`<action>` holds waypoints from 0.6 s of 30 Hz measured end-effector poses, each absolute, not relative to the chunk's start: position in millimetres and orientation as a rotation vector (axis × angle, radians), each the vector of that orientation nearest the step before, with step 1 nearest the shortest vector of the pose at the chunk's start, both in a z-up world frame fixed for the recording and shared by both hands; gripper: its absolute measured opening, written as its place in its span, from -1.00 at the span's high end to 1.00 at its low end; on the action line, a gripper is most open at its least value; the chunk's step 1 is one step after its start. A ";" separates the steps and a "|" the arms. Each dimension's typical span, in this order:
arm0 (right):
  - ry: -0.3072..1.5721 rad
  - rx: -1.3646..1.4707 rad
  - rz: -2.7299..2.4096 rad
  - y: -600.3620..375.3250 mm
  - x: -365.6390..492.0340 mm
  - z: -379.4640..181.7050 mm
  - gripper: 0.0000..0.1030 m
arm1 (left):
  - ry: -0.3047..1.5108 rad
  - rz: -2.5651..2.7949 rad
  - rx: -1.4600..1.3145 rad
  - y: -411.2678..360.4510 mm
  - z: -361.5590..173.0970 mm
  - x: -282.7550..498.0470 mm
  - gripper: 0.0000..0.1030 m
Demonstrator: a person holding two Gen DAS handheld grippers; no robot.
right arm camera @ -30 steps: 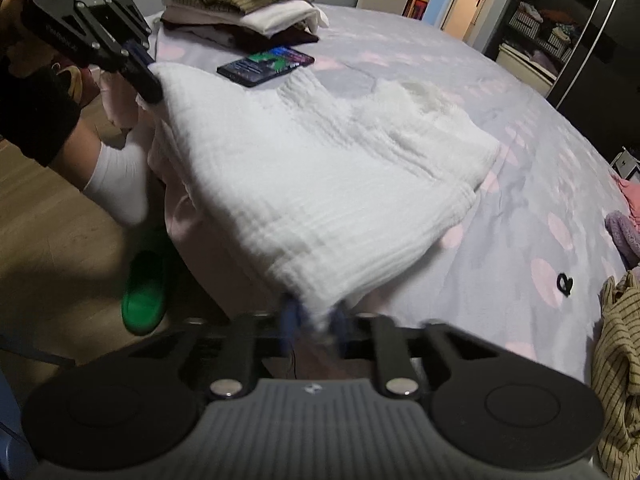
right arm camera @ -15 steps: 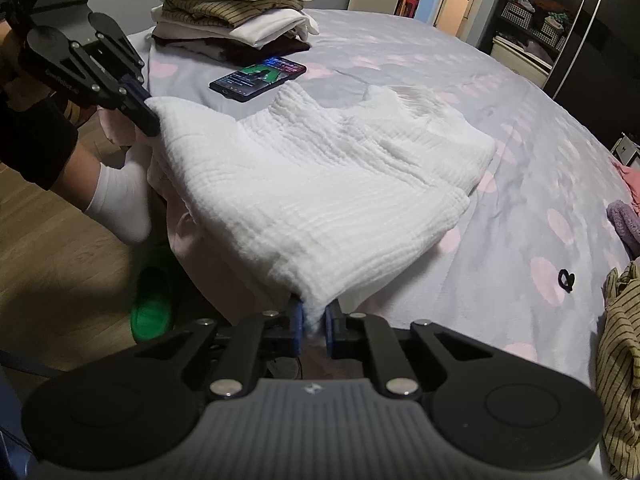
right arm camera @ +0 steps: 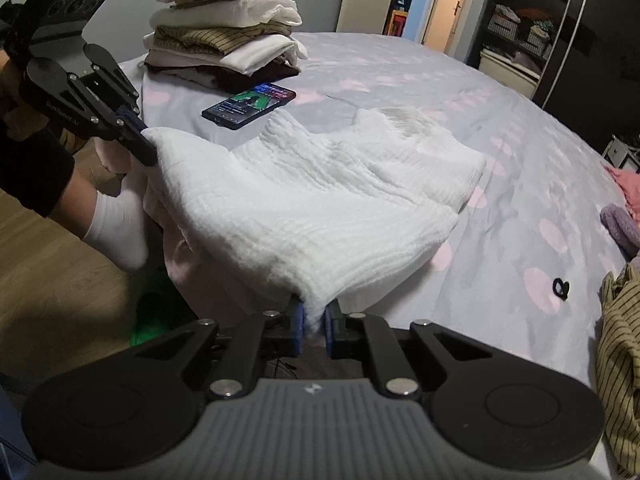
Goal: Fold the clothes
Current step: 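Hold the bundle edge with both tools and lift it off the bed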
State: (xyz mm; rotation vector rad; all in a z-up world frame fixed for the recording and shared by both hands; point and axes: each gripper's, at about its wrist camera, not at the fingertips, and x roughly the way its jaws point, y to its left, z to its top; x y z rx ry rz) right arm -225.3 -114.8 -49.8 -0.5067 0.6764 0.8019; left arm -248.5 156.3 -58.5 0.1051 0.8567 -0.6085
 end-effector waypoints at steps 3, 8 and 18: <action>0.698 -0.509 0.803 -114.2 -224.0 -47.9 0.77 | 0.856 -0.613 0.111 155.6 -57.7 -249.7 0.88; 0.695 -0.527 0.813 -116.9 -226.9 -45.7 0.77 | 0.856 -0.620 0.122 154.4 -56.2 -251.7 0.88; 0.629 -0.529 0.814 -122.0 -231.9 -30.2 0.80 | 0.839 -0.633 0.127 155.2 -48.9 -256.6 0.89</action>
